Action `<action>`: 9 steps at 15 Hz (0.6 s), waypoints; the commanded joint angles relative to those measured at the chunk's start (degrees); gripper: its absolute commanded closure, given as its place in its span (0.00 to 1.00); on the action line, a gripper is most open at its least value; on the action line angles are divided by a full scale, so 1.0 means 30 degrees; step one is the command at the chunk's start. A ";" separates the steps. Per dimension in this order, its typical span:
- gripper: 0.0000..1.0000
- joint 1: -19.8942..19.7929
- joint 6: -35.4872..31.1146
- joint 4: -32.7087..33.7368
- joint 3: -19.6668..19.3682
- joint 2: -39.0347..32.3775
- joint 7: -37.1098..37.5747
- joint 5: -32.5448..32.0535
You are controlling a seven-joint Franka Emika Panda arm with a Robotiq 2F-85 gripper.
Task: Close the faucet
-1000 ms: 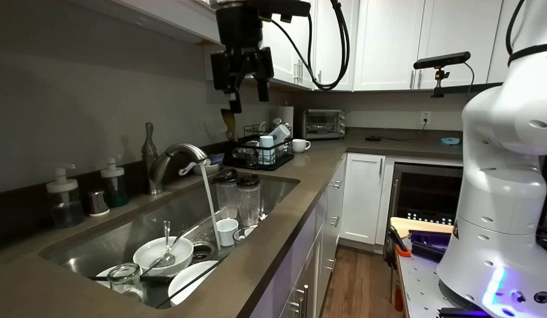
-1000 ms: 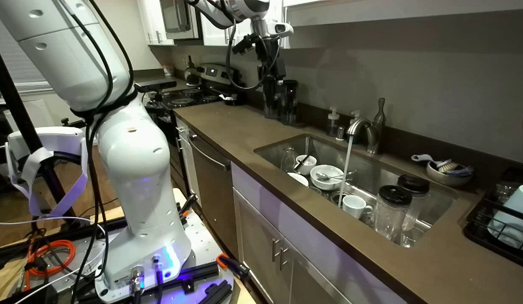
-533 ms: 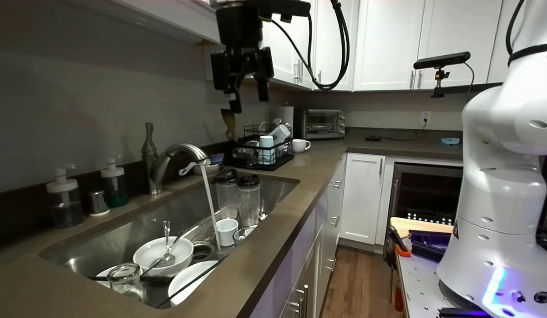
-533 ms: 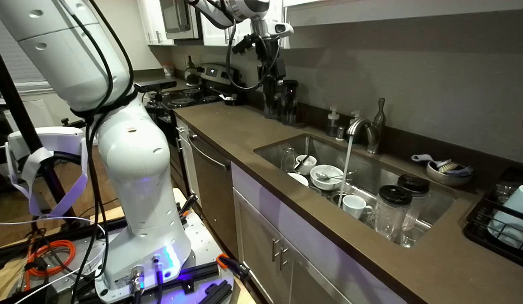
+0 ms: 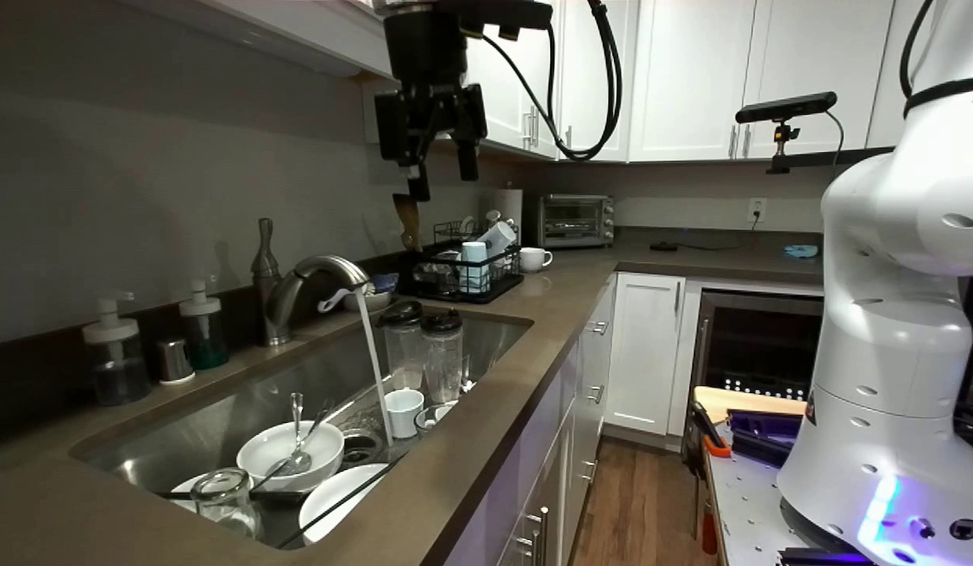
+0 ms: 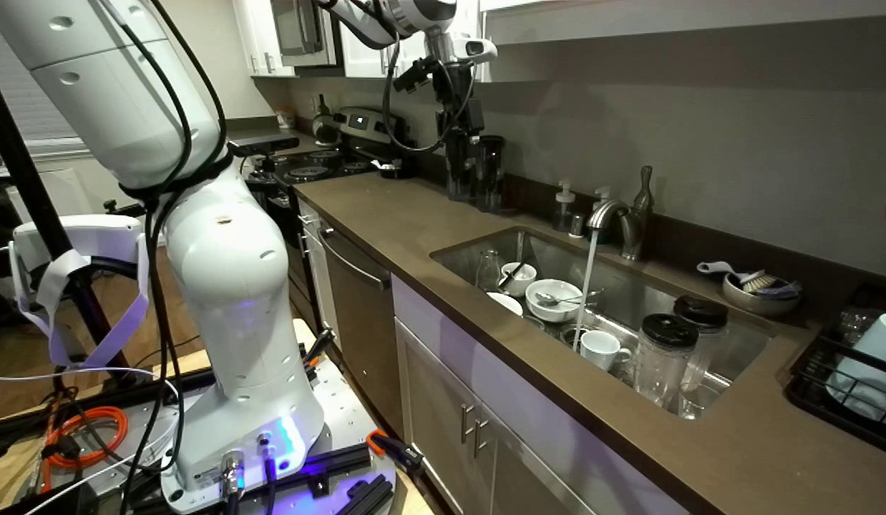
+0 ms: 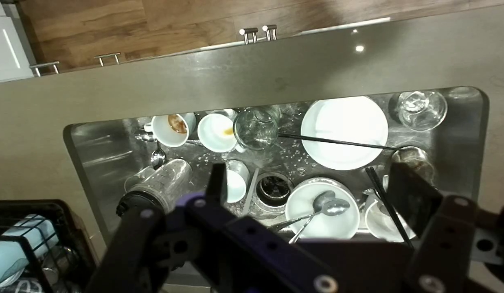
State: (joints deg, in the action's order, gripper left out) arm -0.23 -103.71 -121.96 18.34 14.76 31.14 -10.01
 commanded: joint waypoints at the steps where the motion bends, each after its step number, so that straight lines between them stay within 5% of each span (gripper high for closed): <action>1: 0.00 0.0859 -0.0023 -0.0224 -0.0426 0.0106 0.1293 -0.0356; 9: 0.00 0.1759 -0.1919 -0.0631 -0.0370 -0.0257 0.4047 -0.0789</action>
State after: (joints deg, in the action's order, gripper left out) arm 4.31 -108.58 -124.45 17.69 14.39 40.77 -10.34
